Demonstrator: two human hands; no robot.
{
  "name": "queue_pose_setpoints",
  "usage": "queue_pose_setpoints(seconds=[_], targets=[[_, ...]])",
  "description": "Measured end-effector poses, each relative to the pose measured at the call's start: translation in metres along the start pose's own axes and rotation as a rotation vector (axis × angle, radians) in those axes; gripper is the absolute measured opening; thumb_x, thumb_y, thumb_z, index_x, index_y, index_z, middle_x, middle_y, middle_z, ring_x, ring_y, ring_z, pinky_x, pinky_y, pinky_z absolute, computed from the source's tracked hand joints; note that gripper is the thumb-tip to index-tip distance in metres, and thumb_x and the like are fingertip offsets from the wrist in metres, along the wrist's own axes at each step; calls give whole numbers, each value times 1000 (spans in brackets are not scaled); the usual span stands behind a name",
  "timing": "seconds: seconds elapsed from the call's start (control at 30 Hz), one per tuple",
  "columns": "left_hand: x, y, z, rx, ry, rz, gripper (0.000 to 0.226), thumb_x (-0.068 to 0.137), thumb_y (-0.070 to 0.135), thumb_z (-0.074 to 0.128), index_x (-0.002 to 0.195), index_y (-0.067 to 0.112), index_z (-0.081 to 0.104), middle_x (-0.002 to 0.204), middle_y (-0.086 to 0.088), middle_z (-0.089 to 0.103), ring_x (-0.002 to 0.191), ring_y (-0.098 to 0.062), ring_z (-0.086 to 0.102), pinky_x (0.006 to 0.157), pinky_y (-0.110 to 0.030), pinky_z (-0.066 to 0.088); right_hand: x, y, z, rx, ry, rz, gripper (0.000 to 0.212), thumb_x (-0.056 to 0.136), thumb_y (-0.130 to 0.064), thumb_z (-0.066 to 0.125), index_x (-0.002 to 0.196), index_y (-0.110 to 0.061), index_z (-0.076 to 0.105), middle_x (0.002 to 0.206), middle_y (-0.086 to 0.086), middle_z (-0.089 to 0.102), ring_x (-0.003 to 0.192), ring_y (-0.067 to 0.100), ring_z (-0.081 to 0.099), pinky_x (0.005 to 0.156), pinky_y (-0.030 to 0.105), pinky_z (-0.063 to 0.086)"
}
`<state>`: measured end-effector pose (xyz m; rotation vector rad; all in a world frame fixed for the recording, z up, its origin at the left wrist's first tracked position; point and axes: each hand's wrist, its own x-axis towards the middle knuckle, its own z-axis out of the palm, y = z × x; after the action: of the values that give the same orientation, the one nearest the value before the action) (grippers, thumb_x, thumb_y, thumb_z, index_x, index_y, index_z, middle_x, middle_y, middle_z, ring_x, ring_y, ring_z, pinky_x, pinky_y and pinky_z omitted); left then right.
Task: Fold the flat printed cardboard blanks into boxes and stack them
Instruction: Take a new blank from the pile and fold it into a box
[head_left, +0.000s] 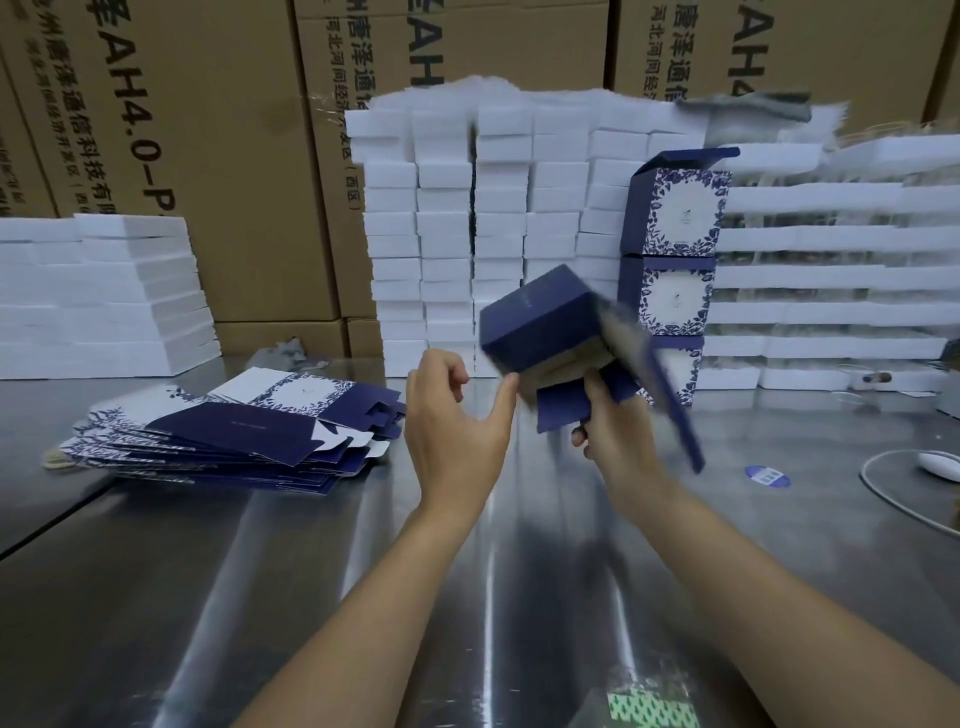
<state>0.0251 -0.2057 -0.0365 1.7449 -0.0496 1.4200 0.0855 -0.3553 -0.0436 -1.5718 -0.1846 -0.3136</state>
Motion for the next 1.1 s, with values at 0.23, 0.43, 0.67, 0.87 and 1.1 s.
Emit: queue_pose_setpoints(seconds=[0.23, 0.43, 0.67, 0.87, 1.1], targets=[[-6, 1, 11, -195, -486, -525, 58, 95, 65, 65, 68, 17, 48, 62, 5, 42, 61, -14, 39, 63, -33, 34, -4, -11, 14, 366, -28, 322, 41, 107, -51, 52, 89, -15, 57, 52, -6, 47, 43, 7, 47, 41, 21, 35], [-9, 7, 17, -431, -504, -767, 38, 103, 33, 61, 68, 18, 56, 52, 8, 48, 48, -8, 41, 48, -18, 35, -16, -17, 25, 283, -155, 266, 57, 106, -52, 54, 59, -20, 53, 56, -2, 48, 49, 11, 48, 45, 23, 38], [-6, 11, 12, -437, -461, -823, 33, 102, 26, 55, 71, 16, 53, 54, 3, 55, 47, -9, 46, 57, -28, 35, -31, -20, 32, 230, -296, 207, 41, 103, -31, 60, 65, -17, 60, 59, 0, 49, 52, 10, 46, 51, 21, 36], [-7, 9, 13, -435, -429, -860, 39, 106, 28, 52, 68, 19, 46, 51, 10, 47, 44, -5, 43, 54, -25, 34, -31, -23, 29, 191, -299, 230, 37, 103, -30, 61, 70, -17, 53, 62, 1, 47, 53, 11, 42, 54, 24, 33], [-5, 3, 14, -407, -413, -848, 39, 106, 31, 54, 71, 22, 41, 56, 10, 36, 53, -10, 33, 45, -17, 32, -24, -21, 27, 138, -167, 246, 49, 106, -49, 53, 72, -14, 59, 55, -4, 54, 48, 9, 47, 58, 27, 39]])
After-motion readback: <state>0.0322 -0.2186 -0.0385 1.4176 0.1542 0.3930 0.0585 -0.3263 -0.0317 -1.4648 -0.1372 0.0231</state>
